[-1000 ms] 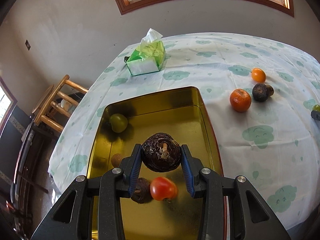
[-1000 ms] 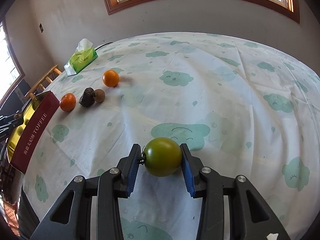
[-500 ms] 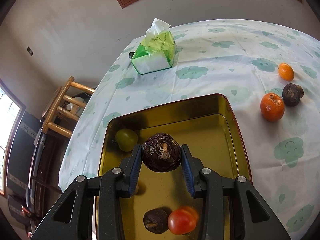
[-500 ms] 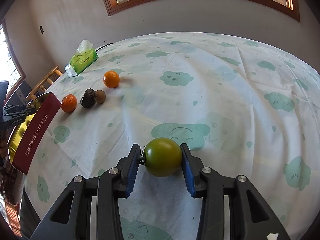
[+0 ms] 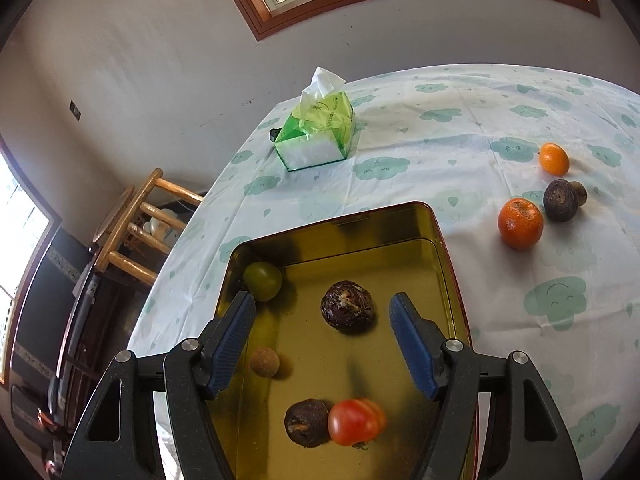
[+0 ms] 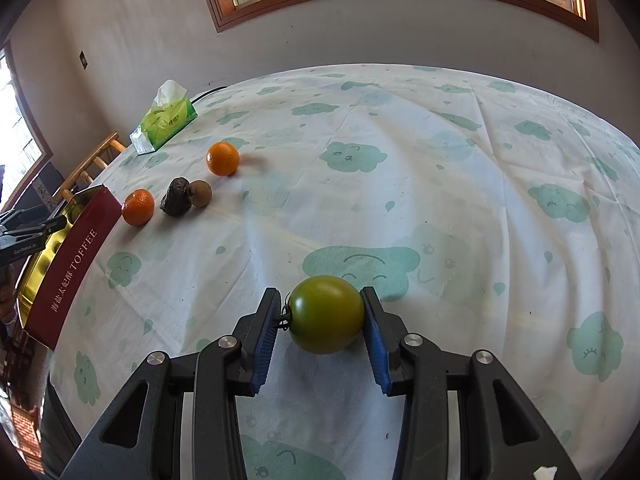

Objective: Organize fruits
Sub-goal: 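Carry the green tomato into the tin and open the right gripper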

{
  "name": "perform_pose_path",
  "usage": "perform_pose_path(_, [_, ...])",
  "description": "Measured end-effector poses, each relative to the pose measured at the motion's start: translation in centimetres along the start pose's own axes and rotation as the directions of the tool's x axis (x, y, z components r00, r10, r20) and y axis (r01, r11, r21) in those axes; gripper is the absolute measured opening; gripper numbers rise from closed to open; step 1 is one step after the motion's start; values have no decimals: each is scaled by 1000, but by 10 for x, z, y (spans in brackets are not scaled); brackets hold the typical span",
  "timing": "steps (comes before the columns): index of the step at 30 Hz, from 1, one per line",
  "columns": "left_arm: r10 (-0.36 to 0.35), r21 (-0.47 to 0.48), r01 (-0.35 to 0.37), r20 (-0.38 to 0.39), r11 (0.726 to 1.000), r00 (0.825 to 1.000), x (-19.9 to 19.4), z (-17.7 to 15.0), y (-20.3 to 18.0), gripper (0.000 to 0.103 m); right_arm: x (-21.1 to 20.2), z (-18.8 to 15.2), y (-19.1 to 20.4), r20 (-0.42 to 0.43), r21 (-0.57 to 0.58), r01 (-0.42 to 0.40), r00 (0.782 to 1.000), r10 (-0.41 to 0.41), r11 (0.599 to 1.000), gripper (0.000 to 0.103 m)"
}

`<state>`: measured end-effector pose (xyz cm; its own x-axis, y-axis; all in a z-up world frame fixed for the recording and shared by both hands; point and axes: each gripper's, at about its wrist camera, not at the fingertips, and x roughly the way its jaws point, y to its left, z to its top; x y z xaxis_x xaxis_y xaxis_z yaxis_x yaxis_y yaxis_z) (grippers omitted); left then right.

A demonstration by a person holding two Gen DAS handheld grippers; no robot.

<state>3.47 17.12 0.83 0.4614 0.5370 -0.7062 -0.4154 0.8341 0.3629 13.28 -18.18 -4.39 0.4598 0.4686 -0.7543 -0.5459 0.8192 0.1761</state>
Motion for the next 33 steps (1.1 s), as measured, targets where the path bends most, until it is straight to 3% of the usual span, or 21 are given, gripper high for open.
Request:
perform_pose_path(12, [10,-153,13,152,988,988,-85,-70,12,71,0,0,0,0,0,-3,1000,3,1000,39])
perform_pose_path(15, [16,-155,17,208,988,978,-104,-96,15,71,0,-1,3,-6,-18,26,1000,-26,999,39])
perform_pose_path(21, [38,-147,1,259,989,965,-118,-142,25,77,-9,-5,22,-2,-15,-5,1000,5,1000,38])
perform_pose_path(25, [28,-215,29,253,976,967,-114,-171,35,78,-21,-3,51,20,-34,-60,998,61,998,38])
perform_pose_path(29, [85,-305,-1,263,952,961,-102,-213,35,94,-32,5,100,32,-100,-144,988,148,985,38])
perform_pose_path(33, [74,-322,-1,214,947,974,-86,-225,35,94,-43,14,163,24,-206,-243,967,253,948,38])
